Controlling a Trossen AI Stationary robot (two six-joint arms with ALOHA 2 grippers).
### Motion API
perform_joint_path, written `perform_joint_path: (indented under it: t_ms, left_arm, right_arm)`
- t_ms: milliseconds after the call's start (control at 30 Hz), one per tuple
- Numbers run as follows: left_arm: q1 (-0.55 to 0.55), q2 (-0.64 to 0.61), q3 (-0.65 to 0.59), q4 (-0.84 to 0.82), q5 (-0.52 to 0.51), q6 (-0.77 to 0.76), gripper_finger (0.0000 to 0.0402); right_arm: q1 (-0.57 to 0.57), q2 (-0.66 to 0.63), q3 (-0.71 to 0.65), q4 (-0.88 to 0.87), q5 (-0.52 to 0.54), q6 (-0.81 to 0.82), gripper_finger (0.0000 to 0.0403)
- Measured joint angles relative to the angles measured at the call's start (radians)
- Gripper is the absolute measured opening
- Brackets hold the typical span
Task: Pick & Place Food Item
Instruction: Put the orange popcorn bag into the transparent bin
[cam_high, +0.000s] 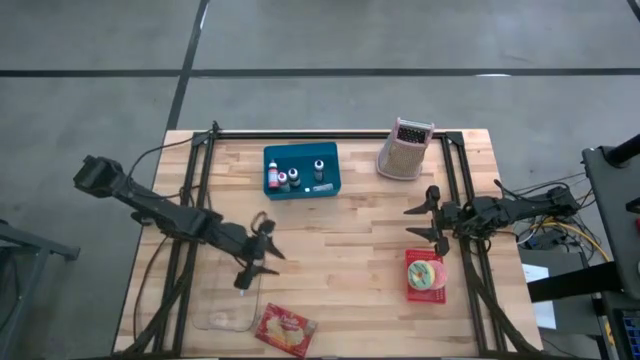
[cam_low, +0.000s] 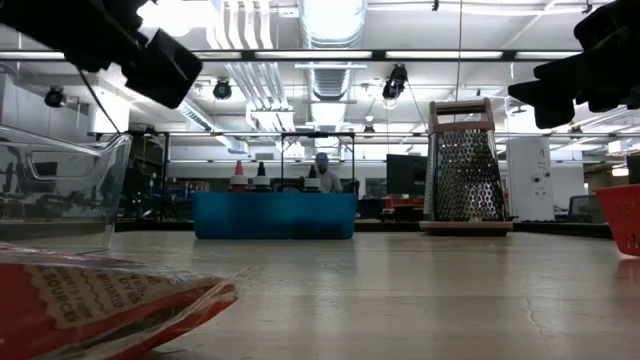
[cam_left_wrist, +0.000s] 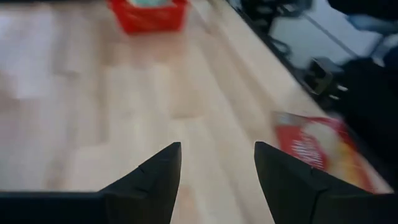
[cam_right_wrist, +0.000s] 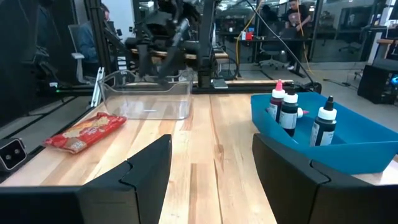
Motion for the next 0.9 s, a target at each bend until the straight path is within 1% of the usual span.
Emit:
perform_joint_path:
  t_ms: [200,267,333,433,533,767,900]
  left_arm:
    - [0.000,0.173,0.212,-0.190,0.210,-0.028,0.0206]
    - [0.000,0.227,0.276,-0.236,0.262,-0.028,0.0206]
    - [0.000,0.276,0.337,-0.285,0.287,-0.028,0.0206]
    - [0.000,0.340,0.412,-0.352,0.300,-0.018,0.0207]
    - [0.002,0.393,0.465,-0.384,0.338,-0.012,0.0207]
    - [0.034,0.499,0.538,-0.416,0.539,-0.062,0.0207]
    - [0.040,0.550,0.552,-0.420,0.582,-0.085,0.0212]
  right_arm:
    - [0.000,0.000,0.000,0.000,0.000,-0.001,0.0219]
    - [0.000,0.000,0.000,0.000,0.000,-0.003,0.0219]
    - [0.000,0.000,0.000,0.000,0.000,-0.003,0.0219]
    - [0.000,0.000,0.000,0.000,0.000,-0.003,0.0219]
    - [0.000,0.000,0.000,0.000,0.000,-0.003,0.0219]
    - [0.000,0.000,0.000,0.001,-0.021,-0.002,0.0219]
    - [0.000,0.000,0.000,0.000,-0.023,-0.001,0.0219]
